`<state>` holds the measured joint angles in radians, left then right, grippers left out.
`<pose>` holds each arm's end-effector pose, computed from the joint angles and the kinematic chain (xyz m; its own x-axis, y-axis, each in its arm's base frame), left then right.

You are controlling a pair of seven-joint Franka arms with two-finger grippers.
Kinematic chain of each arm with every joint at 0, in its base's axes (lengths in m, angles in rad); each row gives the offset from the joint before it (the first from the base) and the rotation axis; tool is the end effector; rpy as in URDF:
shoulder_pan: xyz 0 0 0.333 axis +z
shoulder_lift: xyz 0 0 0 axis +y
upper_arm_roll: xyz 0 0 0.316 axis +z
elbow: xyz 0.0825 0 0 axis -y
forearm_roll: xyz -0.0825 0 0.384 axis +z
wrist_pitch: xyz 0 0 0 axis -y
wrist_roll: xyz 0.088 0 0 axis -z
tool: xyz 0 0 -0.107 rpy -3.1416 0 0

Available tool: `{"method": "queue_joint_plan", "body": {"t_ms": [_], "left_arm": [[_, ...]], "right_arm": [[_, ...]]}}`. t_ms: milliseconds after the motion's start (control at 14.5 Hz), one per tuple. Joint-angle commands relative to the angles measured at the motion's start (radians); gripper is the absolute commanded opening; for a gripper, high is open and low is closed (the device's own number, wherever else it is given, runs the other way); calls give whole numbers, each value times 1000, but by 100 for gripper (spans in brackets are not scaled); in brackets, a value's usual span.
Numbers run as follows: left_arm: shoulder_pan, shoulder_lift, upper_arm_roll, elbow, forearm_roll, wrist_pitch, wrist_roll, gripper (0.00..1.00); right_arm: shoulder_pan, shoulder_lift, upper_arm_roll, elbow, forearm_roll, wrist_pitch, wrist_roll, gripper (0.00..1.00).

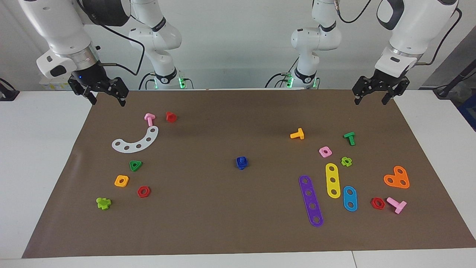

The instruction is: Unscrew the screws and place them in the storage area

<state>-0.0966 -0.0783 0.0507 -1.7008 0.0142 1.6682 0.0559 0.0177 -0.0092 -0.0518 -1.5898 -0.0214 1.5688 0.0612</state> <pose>0.5376 -0.0223 0.6141 0.9937 -0.1029 0.0449 -0.1024 -0.9947 -0.0127 0.5507 -0.0212 0.6205 0.9954 -0.0952 -0.0105 -0.0949 -0.9952 0.0216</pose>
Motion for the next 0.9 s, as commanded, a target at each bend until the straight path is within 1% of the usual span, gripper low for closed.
{"method": "queue_joint_plan", "body": {"t_ms": [0,484,622,691,830], "left_arm": [[8,-21,0,-30,-16,16,18,100],[9,-29,0,-45,-16,14,56,100],[-6,-38,-6,-68,-16,21,48,100],[-11,-43,-14,-85,-16,33,26,100],[-87,-46,-20,-115,-16,80,-123,98]], "right_arm": [[-4,-15,1,-12,5,0,-4,100],[-4,-15,1,-12,5,-1,-4,100],[-4,-15,1,-12,5,-1,-4,100],[-4,-17,1,-12,5,0,-4,100],[-4,-15,1,-12,5,0,-4,100]]}}
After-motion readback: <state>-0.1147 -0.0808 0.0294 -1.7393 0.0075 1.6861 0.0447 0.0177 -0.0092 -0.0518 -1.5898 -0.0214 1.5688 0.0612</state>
